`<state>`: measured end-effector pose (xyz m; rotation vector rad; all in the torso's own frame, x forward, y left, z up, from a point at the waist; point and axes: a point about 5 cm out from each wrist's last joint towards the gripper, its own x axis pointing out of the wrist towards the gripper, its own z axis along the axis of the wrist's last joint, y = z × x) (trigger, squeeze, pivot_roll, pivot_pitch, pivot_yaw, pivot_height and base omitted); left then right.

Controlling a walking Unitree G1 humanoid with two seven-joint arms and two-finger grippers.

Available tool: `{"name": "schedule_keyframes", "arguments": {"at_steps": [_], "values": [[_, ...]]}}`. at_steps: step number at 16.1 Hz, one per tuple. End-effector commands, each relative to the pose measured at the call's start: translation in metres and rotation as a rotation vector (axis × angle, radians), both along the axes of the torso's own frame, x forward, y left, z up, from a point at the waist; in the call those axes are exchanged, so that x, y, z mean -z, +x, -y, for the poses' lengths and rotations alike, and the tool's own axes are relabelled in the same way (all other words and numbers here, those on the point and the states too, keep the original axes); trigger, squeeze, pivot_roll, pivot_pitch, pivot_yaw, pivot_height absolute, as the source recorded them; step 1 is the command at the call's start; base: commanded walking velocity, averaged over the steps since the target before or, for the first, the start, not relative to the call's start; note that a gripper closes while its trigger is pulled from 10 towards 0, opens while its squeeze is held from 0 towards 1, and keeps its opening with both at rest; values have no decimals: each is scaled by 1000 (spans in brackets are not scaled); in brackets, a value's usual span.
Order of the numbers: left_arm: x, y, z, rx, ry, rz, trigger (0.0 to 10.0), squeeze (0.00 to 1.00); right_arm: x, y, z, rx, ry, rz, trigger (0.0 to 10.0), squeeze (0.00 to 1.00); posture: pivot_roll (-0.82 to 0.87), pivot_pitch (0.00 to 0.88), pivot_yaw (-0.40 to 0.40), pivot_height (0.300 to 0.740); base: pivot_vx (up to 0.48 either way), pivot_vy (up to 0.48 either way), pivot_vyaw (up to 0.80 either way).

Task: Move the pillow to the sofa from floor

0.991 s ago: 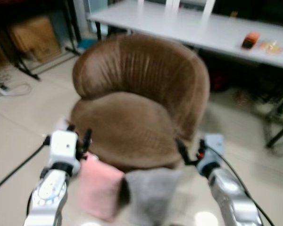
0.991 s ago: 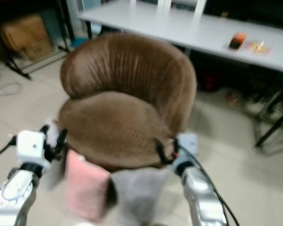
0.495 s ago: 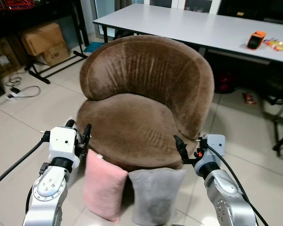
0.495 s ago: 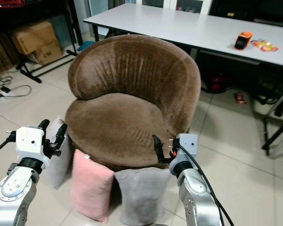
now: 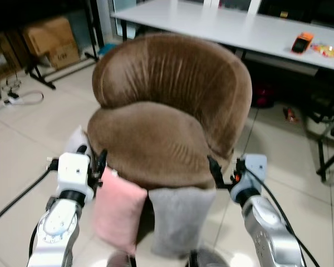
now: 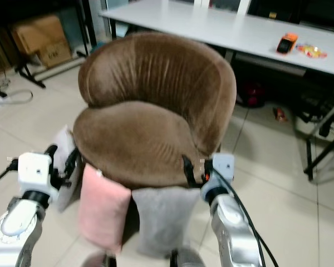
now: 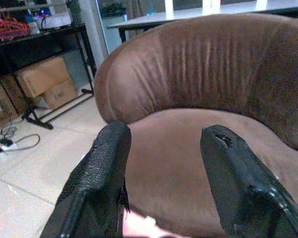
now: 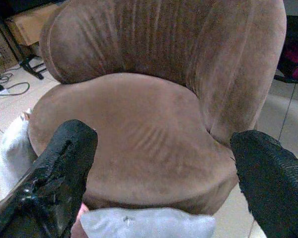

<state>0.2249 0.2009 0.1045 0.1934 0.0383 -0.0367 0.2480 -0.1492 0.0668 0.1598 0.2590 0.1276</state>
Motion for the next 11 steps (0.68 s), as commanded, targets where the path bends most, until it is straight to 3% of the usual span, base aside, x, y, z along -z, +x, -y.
{"name": "schedule_keyframes", "arguments": {"at_steps": [1, 3, 7, 11], "values": [[-1, -1, 1, -8, 3, 1, 10000, 0, 1, 2, 0, -3, -7, -13, 10000, 0, 0, 0, -37, 631, 0, 0, 0], [-2, -2, 0, -23, 5, 9, 10000, 0, 0, 5, -1, -12, -28, -14, 10000, 0, 2, 0, -44, 611, 0, 0, 0], [-2, -2, 0, -25, -12, 13, 10000, 0, 1, 8, -1, -17, -46, -21, 10000, 0, 6, 0, -52, 611, 0, 0, 0], [-2, -3, -3, -29, -22, 14, 10000, 0, 2, 11, 0, -1, -47, -26, 10000, 0, 11, 0, -58, 611, 348, 0, 0]]}}
